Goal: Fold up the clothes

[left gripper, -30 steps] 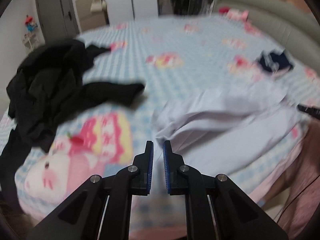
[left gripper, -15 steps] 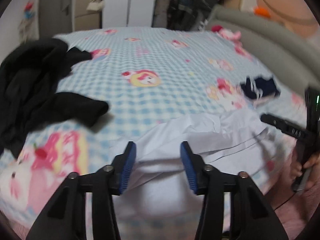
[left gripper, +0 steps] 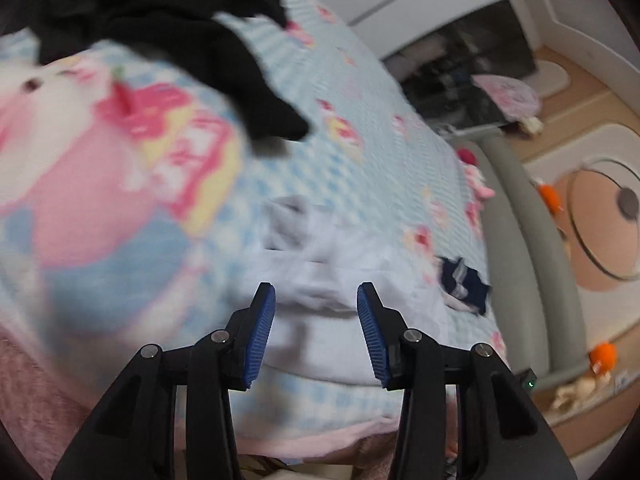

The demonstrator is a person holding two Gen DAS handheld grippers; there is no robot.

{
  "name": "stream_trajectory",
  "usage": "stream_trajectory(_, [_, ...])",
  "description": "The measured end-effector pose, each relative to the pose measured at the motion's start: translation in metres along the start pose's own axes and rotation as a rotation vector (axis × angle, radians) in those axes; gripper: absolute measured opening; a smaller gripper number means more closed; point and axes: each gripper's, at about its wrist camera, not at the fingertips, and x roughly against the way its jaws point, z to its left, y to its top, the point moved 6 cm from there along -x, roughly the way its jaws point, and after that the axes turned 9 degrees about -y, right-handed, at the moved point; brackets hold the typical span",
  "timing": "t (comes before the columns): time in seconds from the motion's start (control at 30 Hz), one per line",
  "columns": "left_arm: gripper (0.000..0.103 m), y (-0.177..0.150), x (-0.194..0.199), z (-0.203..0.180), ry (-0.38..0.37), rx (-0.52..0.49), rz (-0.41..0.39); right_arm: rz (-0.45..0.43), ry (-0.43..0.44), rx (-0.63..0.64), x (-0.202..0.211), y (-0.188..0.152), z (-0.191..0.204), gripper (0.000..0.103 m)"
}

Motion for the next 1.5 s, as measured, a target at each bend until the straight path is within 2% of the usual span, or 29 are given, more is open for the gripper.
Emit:
stream_trajectory(0.07, [0.044, -0.004, -0.002, 0.004, -0.011, 0.015, 0.005, 0.015, -0.003, -0.045, -0.003, 0.003, -0.009, 0.068])
stream_trajectory(0.17, [0.047, -0.006, -0.008, 0.013, -0.124, 0.111, 0.005, 0.03, 0.042, -0.054, -0.008, 0.009, 0.0, 0.068])
stream_trajectory(0.23, [0.048, -0.003, -0.014, 0.02, -0.19, 0.186, 0.012, 0.04, 0.077, -0.059, -0.012, 0.014, 0.009, 0.073])
stream_trajectory(0.3, [0.048, 0.001, -0.019, 0.025, -0.257, 0.259, 0.02, 0.076, 0.068, -0.085, -0.02, 0.019, 0.01, 0.074])
stream_trajectory(0.4, [0.048, 0.008, -0.012, 0.019, -0.345, 0.297, -0.026, 0.103, 0.067, -0.119, -0.02, 0.026, 0.011, 0.067])
stream_trajectory(0.43, [0.048, 0.01, -0.008, 0.013, -0.347, 0.275, -0.039, 0.094, 0.071, -0.125, -0.016, 0.029, 0.012, 0.067])
stream_trajectory(0.53, [0.048, 0.005, -0.011, 0.001, -0.317, 0.239, 0.02, 0.087, 0.04, -0.094, -0.007, 0.034, 0.013, 0.065])
stream_trajectory(0.67, [0.048, -0.02, -0.039, 0.01, -0.289, 0.308, 0.156, 0.165, 0.101, -0.091, -0.021, 0.026, 0.018, 0.053])
stream_trajectory(0.73, [0.049, -0.024, -0.045, 0.025, -0.271, 0.375, 0.136, 0.208, 0.124, -0.138, -0.035, 0.02, 0.018, 0.053])
stream_trajectory(0.8, [0.05, -0.022, -0.043, 0.032, -0.333, 0.438, 0.095, 0.231, 0.12, -0.168, -0.047, 0.018, 0.017, 0.053])
stream_trajectory(0.87, [0.05, -0.017, -0.041, 0.033, -0.33, 0.425, 0.067, 0.253, 0.117, -0.195, -0.058, 0.017, 0.015, 0.053])
stream_trajectory(1.03, [0.05, -0.007, -0.042, 0.028, -0.364, 0.416, 0.027, 0.26, 0.133, -0.17, -0.068, 0.028, 0.024, 0.053])
stream_trajectory(1.1, [0.048, -0.003, -0.052, 0.025, -0.342, 0.404, 0.052, 0.273, 0.195, -0.173, -0.074, 0.031, 0.031, 0.04])
stream_trajectory(1.17, [0.048, 0.001, -0.064, 0.023, -0.319, 0.395, 0.087, 0.289, 0.203, -0.202, -0.083, 0.03, 0.032, 0.038])
stream_trajectory(1.23, [0.041, 0.006, -0.075, 0.017, -0.301, 0.356, 0.098, 0.29, 0.184, -0.228, -0.091, 0.028, 0.031, 0.038])
stream_trajectory(1.37, [0.025, 0.004, -0.084, 0.004, -0.176, 0.198, 0.118, 0.278, 0.141, -0.257, -0.101, 0.028, 0.029, 0.036])
stream_trajectory(1.47, [0.015, 0.004, -0.077, -0.007, -0.138, 0.09, 0.102, 0.241, 0.144, -0.201, -0.088, 0.032, 0.038, 0.007])
stream_trajectory(1.5, [0.015, 0.006, -0.071, -0.013, -0.135, 0.047, 0.084, 0.225, 0.148, -0.175, -0.082, 0.034, 0.042, 0.006])
